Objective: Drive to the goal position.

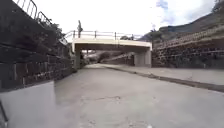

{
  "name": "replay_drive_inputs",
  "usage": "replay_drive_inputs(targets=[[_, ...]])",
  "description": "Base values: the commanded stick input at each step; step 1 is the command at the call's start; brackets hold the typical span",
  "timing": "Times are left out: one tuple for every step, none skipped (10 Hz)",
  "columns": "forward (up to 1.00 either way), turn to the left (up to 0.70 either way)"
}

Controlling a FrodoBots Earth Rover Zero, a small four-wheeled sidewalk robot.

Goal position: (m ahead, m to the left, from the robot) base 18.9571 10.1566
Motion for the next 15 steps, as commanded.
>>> replay_drive_inputs(targets=[[0.7, 0.0], [0.7, 0.0], [0.7, 0.0], [0.7, 0.0], [0.7, 0.0], [0.7, 0.0], [0.7, 0.0], [0.7, 0.0], [0.7, 0.0], [0.7, 0.0], [0.7, 0.0], [0.7, 0.0], [0.7, 0.0], [0.7, 0.0], [0.7, 0.0]])
